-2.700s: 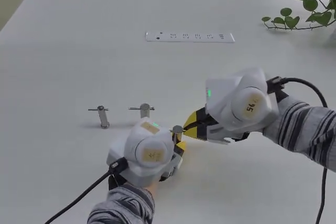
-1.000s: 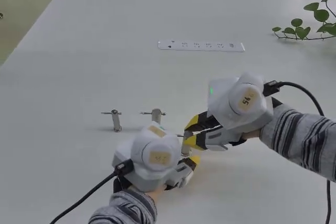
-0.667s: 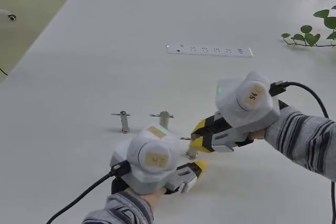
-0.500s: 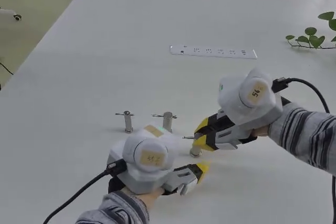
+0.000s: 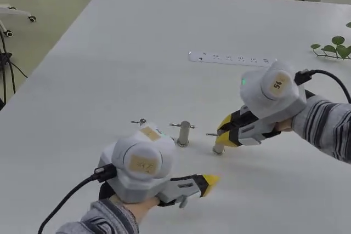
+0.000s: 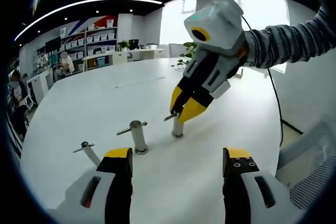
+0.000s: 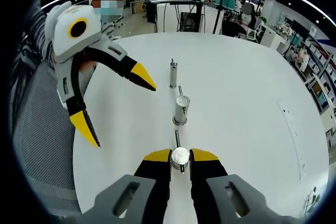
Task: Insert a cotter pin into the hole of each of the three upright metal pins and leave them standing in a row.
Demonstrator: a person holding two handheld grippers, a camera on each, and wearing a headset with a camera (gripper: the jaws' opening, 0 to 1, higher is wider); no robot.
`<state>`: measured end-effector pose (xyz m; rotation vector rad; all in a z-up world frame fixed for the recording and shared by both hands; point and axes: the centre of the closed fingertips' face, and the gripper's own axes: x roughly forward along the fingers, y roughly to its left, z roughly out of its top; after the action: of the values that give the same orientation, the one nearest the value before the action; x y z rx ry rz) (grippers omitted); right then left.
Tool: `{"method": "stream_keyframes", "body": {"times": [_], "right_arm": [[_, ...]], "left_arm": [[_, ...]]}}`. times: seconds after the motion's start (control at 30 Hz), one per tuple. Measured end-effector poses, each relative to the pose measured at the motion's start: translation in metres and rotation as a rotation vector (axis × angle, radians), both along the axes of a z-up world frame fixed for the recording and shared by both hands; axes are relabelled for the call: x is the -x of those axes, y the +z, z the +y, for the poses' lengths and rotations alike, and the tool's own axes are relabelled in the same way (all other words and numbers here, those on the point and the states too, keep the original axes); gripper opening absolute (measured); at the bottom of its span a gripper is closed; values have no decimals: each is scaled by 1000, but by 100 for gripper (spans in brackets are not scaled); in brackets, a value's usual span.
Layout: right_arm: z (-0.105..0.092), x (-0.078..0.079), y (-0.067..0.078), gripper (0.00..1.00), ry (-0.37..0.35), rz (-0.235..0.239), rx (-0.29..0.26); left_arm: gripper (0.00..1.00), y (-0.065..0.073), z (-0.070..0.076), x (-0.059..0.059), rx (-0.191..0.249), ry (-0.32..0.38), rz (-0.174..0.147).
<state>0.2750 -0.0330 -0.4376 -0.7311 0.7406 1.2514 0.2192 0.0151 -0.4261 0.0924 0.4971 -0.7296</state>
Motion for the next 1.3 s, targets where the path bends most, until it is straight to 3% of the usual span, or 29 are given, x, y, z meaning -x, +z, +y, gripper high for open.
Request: {"method": "stream_keyframes", "body": {"times": [0.2,0.37,0.83,1.3], "right_arm": [[-3,-3,-2,8,-3,15,10],[-3,-7,-3,8,-12,15,13],[-6,-13,-7,8,-18,32,11],[-9,-14,-9,9,4,26,21]], "left_arm": [[70,5,11,-1,5,17,2],[70,11,12,1,51,35,14],[71,14,36,2,7,73,-15],[69,18,70,-5,5,161,-16]]}}
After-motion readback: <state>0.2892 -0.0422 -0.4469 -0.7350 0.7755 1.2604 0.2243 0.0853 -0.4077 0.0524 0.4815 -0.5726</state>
